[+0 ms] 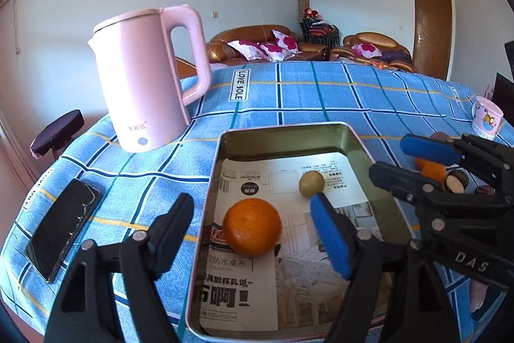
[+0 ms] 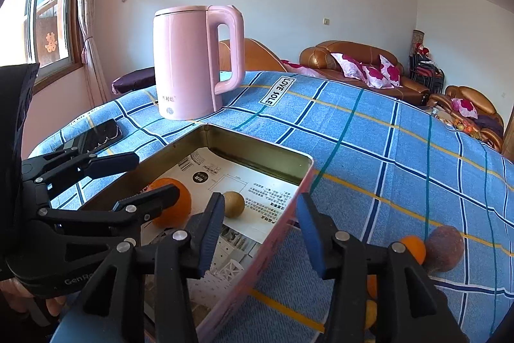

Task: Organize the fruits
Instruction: 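Move both open tools back toward the remaining fruits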

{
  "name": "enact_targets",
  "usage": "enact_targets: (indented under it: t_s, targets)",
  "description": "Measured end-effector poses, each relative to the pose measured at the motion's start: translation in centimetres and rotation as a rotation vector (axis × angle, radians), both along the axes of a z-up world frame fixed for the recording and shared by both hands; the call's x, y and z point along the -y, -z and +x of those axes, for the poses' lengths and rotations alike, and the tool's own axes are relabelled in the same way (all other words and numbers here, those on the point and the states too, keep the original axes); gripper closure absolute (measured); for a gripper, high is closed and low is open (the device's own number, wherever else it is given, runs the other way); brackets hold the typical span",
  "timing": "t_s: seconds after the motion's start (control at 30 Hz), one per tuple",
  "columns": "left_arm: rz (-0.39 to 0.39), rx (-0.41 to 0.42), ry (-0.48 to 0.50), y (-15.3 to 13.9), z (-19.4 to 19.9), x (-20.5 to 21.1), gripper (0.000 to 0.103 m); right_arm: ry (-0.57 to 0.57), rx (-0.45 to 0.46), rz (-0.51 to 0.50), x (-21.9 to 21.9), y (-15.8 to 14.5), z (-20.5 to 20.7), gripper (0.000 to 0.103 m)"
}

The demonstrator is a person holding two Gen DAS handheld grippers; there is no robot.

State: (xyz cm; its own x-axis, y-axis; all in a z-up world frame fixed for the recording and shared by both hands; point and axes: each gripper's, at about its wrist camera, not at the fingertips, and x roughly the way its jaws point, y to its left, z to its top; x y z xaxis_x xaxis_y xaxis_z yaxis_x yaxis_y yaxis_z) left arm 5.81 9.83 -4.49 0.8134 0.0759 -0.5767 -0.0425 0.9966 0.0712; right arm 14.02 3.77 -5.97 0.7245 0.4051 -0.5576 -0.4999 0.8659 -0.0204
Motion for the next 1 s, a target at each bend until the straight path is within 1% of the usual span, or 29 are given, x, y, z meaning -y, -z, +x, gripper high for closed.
enact_targets:
  t_s: [0.03,0.07,0.1,0.13,0.3,0.43,0.6,0.7,0.77,0.87,1.0]
  targets:
    - [-0.011,0.007,0.011,-0.2,-0.3,0.1,0.018,0.013,-0.002,0.005,0.5,-0.2,-0.2,0.050]
    - [-0.021,0.015,0.020,-0.4,-0.5,0.4,0.011,0.023,-0.004,0.012,1.1,-0.4,-0.3,0.049]
    - [-0.024,0.027,0.027,-0.6,-0.9,0.7,0.006,0.031,-0.005,0.018,1.7,-0.6,-0.5,0.048]
    - [-0.021,0.043,0.036,-0.9,-1.2,1.1,0.006,0.039,-0.004,0.021,2.3,-0.7,-0.8,0.047]
    - [-0.033,0.077,0.092,-1.7,-2.0,3.6,0.005,0.101,0.013,-0.001,6.1,-0.8,-2.8,0.046]
    - [-0.053,0.085,0.131,-1.8,-2.4,5.9,0.005,0.189,0.010,-0.009,9.9,-0.3,-4.2,0.045]
    - [-0.044,0.070,0.195,-1.4,-2.6,9.3,0.005,0.315,-0.022,-0.017,14.7,0.6,-5.1,0.043]
    - [-0.037,0.044,0.236,-0.8,-2.4,11.4,0.005,0.365,-0.048,-0.003,16.9,1.0,-5.0,0.043]
    - [-0.034,0.026,0.256,-0.4,-2.2,12.8,0.005,0.389,-0.072,0.014,17.9,1.3,-4.7,0.043]
    - [-0.044,-0.005,0.292,0.2,-1.9,14.4,0.005,0.391,-0.105,0.038,18.5,1.9,-4.3,0.042]
    - [-0.038,-0.042,0.330,1.0,-1.8,16.0,0.008,0.389,-0.137,0.016,18.2,2.7,-4.2,0.042]
